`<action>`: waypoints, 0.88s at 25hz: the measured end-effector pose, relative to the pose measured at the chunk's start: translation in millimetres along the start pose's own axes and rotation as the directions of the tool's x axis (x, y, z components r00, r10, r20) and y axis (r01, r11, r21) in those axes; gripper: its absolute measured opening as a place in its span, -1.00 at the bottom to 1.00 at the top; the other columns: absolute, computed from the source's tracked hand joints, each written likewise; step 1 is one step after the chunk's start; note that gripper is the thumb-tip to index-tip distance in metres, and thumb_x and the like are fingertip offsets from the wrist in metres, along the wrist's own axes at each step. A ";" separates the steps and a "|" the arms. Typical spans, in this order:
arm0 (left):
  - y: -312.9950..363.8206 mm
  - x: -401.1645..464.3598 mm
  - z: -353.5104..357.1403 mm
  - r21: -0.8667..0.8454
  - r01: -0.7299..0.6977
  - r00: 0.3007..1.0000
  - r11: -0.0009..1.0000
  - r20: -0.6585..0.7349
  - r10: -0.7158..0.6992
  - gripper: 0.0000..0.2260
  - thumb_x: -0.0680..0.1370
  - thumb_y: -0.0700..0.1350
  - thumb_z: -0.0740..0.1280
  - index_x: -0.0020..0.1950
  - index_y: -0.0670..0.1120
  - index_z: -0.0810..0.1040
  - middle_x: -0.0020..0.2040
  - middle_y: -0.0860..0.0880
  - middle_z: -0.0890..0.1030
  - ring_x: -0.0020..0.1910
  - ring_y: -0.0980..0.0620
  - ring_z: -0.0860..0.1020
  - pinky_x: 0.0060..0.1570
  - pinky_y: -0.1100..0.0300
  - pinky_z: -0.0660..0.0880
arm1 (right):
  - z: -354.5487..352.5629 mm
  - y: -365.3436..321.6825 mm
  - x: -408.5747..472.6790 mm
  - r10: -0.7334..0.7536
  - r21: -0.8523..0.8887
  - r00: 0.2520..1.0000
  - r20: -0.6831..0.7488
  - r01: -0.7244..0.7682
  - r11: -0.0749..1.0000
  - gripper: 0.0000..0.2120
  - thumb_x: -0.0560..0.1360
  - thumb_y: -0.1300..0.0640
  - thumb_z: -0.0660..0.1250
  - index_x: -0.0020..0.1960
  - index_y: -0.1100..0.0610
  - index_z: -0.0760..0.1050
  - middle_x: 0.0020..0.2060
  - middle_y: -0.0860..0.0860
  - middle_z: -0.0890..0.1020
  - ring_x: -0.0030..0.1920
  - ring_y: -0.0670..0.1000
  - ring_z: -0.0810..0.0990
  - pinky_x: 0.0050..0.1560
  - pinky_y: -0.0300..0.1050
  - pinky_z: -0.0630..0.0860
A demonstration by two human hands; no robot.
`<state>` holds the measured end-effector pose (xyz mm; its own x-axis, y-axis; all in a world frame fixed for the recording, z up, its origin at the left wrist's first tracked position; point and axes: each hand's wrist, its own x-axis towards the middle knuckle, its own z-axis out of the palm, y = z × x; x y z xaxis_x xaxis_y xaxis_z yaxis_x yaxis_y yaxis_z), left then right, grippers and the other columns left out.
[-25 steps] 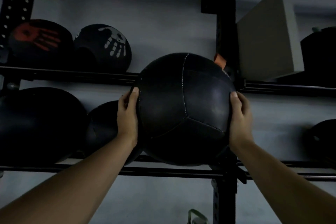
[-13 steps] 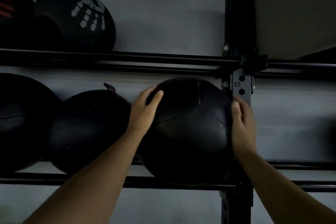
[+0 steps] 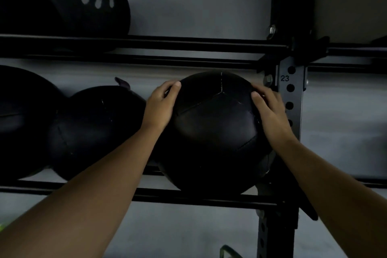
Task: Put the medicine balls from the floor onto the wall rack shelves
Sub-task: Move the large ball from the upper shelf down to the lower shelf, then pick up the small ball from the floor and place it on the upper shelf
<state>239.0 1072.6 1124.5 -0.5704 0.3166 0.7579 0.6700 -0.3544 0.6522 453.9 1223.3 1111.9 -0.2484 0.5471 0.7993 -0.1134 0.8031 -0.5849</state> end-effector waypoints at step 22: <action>38.7 -87.5 -24.0 0.374 -0.481 0.872 0.793 0.299 0.388 -0.71 0.69 -0.06 0.31 0.39 -0.07 0.63 0.45 -0.12 0.55 0.47 -0.23 0.47 0.45 -0.17 0.39 | -20.5 -74.4 -85.8 0.181 -0.602 0.983 0.031 -0.126 0.788 -0.55 0.63 -0.18 0.24 0.44 0.00 0.45 0.36 0.16 0.56 0.30 0.26 0.57 0.28 0.14 0.55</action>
<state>303.4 1010.0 1083.7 -0.0951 0.4015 0.9109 0.9834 -0.1044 0.1487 503.4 1121.5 1089.6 -0.2945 0.6758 0.6757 0.5214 0.7062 -0.4791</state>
